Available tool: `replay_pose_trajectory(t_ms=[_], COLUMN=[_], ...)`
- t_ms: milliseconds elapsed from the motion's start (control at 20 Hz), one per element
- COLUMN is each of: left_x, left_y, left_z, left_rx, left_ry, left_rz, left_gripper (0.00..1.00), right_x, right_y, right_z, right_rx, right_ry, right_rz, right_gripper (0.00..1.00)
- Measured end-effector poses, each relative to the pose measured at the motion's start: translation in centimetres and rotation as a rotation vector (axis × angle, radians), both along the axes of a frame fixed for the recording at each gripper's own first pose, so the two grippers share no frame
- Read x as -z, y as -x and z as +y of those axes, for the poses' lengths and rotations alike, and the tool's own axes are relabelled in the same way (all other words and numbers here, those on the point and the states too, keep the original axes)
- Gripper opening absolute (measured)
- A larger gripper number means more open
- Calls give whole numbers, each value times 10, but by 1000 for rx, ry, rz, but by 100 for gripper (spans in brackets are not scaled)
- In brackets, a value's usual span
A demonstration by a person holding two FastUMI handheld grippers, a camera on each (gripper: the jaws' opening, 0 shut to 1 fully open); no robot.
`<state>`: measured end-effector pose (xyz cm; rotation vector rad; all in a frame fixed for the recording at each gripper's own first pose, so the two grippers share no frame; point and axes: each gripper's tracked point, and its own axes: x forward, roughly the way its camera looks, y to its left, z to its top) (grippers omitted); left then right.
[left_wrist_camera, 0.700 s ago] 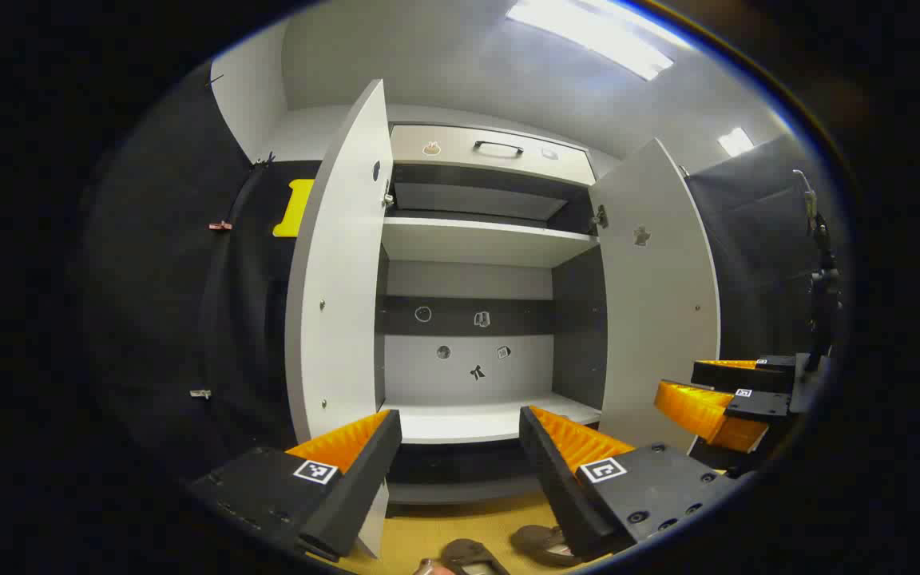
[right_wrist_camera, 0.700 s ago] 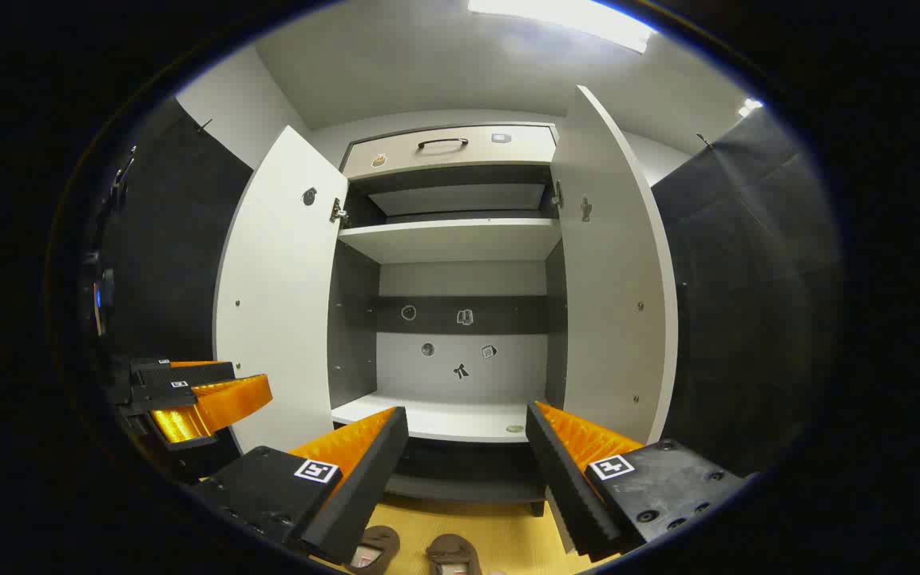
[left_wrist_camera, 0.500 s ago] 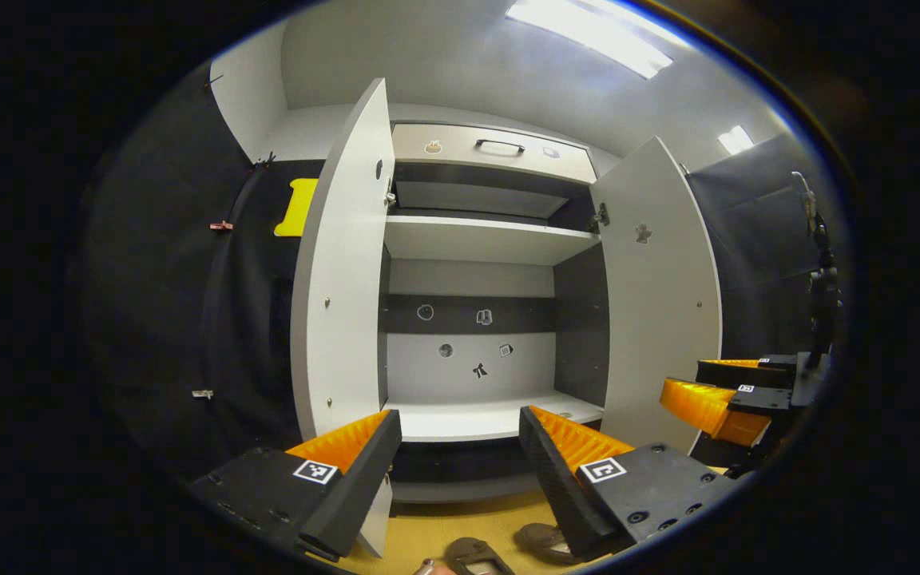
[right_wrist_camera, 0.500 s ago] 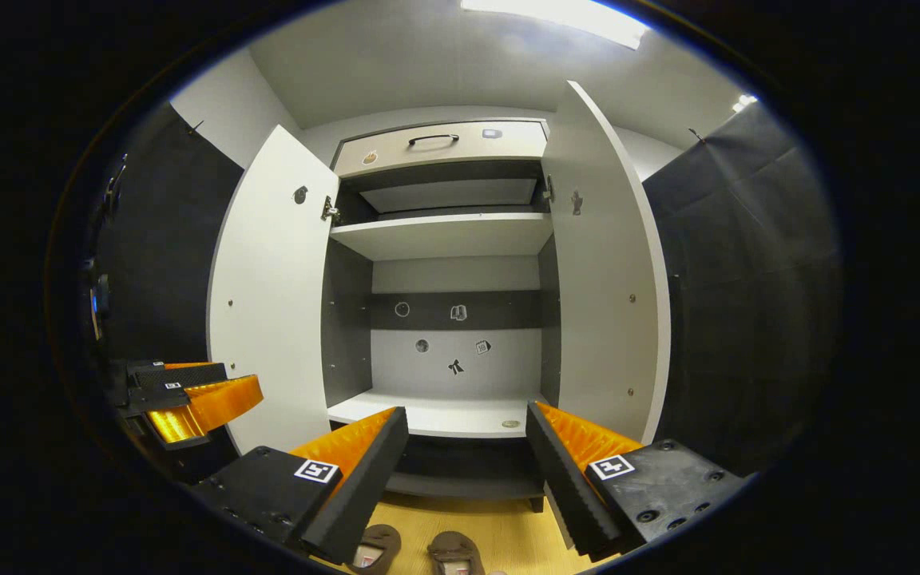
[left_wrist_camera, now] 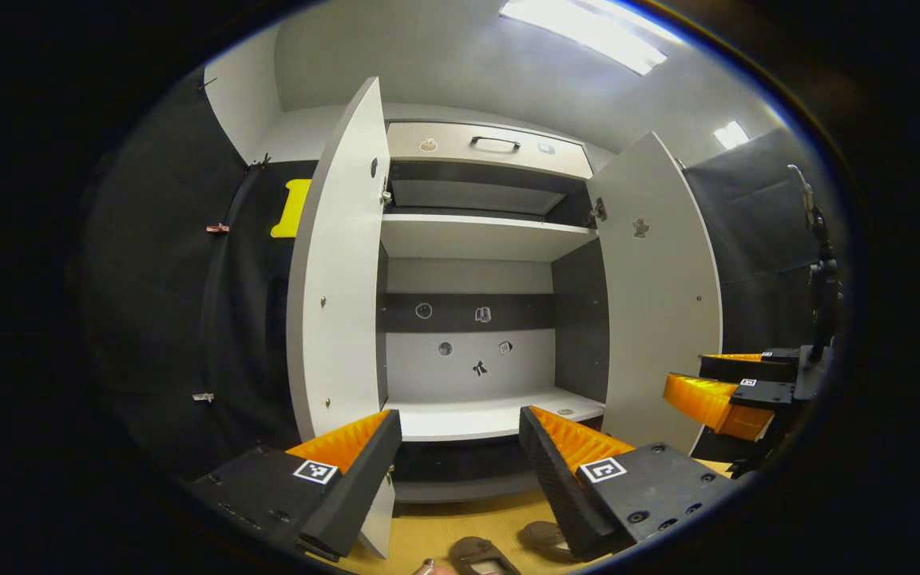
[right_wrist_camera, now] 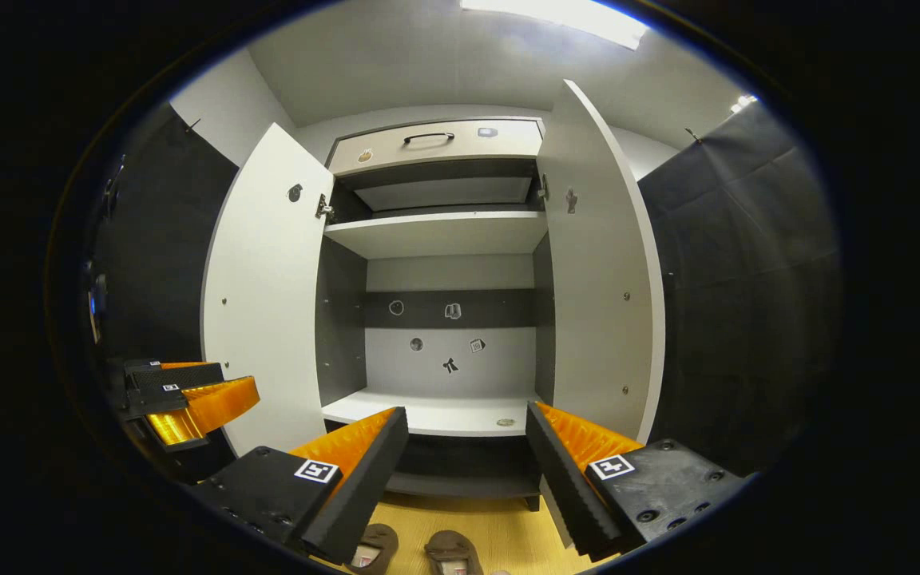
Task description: Grab one shoe with the right hand and put it into the shoe cabinet, grab the other shoe with the left hand and put it into the shoe cabinet; then close the right door with the right hand and the left door with the left hand.
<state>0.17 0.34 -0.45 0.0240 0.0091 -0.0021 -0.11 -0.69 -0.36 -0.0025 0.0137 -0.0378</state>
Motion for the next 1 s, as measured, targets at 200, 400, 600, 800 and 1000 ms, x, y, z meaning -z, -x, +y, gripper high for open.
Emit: replay_pose_trajectory(t_ms=[200,400,600,800,1000], left_x=[-2,-7,-12,4,10], left_y=[0,0,-6,2,-3], left_z=[-2,-3,-8,1,8], left_rx=[2,12,33,52,49], left_ry=[7,11,7,7,9], left_rz=[-9,-13,-6,-14,-16], left_gripper=[94,94,94,94,94], right_x=[0,8,22,65,123], right_y=[0,2,7,16,34], right_z=[0,1,11,23,36], right_rx=[-1,8,2,-11,-44], right_ry=[6,15,20,18,-5], right_rz=[5,26,56,165,297], right_gripper=[98,98,98,98,98])
